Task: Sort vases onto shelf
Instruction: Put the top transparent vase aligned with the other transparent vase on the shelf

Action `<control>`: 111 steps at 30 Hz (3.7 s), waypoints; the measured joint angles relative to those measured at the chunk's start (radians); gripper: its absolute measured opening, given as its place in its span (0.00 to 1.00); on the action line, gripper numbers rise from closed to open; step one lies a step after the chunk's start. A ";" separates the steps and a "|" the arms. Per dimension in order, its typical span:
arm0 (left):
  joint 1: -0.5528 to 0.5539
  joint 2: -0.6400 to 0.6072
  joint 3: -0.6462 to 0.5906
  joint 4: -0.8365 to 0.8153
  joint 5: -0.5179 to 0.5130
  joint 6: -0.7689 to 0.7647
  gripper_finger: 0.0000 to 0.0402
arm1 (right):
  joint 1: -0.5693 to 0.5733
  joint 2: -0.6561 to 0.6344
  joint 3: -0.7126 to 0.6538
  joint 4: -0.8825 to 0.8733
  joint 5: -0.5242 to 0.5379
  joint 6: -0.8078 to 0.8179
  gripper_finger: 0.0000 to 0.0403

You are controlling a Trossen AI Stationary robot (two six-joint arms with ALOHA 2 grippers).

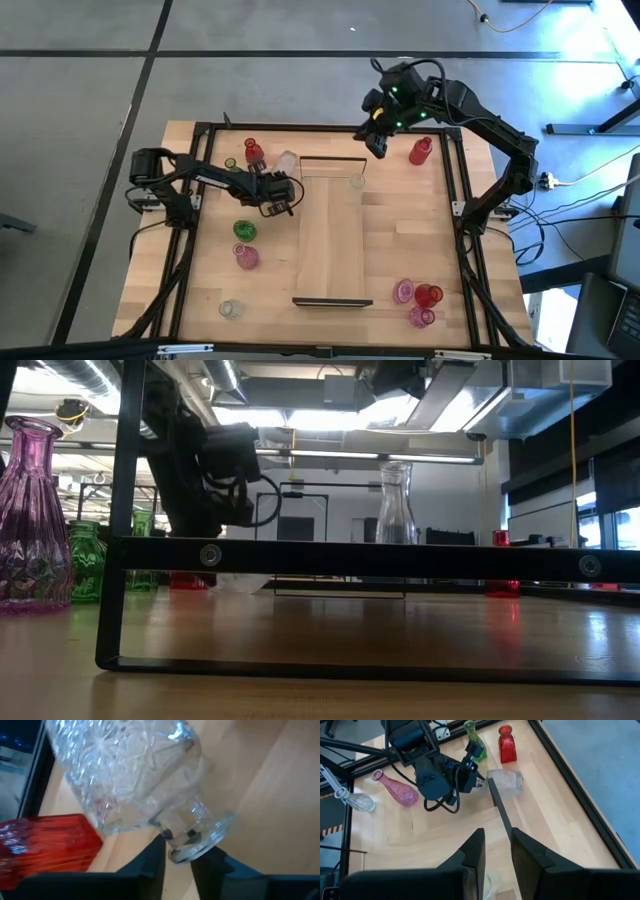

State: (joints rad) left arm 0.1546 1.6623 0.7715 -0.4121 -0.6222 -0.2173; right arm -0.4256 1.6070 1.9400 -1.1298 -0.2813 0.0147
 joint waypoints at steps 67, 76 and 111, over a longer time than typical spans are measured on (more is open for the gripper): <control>0.193 -0.398 0.230 0.022 1.616 -1.073 0.05 | 0.000 0.000 0.000 0.029 -0.071 -0.050 0.19; 0.233 -0.185 0.229 0.115 1.760 -1.162 0.05 | 0.000 0.000 0.000 0.027 -0.090 -0.050 0.19; 0.334 -0.044 0.228 0.209 1.708 -1.185 0.17 | 0.000 0.000 -0.001 -0.003 -0.097 -0.099 0.19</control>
State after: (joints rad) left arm 0.4888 1.6184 0.9993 -0.2036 1.0855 -1.4021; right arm -0.4255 1.6073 1.9392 -1.1332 -0.3779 -0.0841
